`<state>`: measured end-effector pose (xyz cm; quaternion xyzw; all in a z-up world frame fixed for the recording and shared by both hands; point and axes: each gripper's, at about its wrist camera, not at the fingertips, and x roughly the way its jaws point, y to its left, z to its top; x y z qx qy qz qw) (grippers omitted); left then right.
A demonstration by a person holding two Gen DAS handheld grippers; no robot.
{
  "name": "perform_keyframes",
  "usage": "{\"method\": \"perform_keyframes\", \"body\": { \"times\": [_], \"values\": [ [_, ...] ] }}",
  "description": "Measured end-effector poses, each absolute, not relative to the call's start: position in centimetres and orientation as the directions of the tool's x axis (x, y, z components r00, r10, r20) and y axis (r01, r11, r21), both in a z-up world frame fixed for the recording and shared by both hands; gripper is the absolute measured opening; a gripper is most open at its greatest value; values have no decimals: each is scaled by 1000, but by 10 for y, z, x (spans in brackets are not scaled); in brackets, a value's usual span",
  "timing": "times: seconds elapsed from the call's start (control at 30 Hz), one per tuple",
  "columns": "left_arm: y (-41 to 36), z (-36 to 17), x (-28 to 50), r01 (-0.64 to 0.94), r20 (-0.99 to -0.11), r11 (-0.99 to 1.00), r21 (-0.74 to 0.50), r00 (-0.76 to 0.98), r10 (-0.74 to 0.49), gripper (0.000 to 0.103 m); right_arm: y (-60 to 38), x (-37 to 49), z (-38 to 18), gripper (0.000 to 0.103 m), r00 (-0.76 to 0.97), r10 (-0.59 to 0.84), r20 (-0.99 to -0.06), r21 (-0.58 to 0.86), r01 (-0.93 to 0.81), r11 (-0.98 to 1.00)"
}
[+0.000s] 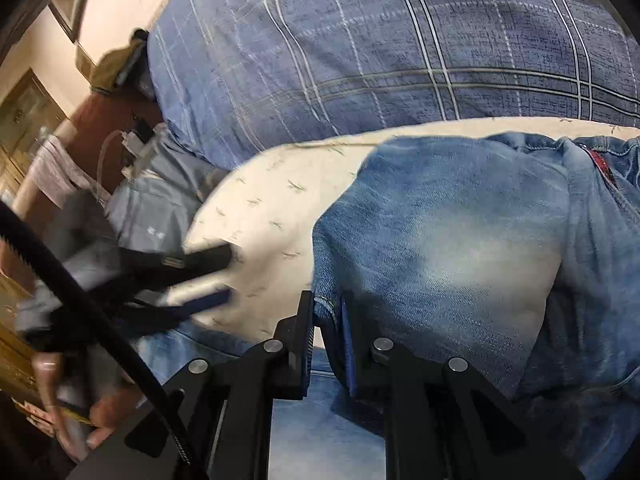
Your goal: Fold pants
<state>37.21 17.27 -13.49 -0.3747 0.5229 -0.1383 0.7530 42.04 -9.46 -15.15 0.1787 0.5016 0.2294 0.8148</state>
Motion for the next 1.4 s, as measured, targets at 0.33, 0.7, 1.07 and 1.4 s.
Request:
{"method": "perform_keyframes", "body": {
  "times": [0.33,0.7,1.07,1.4],
  "values": [
    [135,-174,410,-177,-542,515,-839,372,-754,63,-119,411,-158,12,370,637,-676,615,-192,764],
    [194,-76,393,-83,-674,804,-589,599,-432,11,-45,424,-121,13,349,706,-616,621,-335,708],
    [233,-134,437,-332,-914,940,81,351,202,32,41,414,-146,68,260,687,-679,599,-346,722],
    [210,-96,413,-421,-797,904,69,522,304,47,-119,389,-115,69,415,513,-751,483,-182,856]
  ]
}}
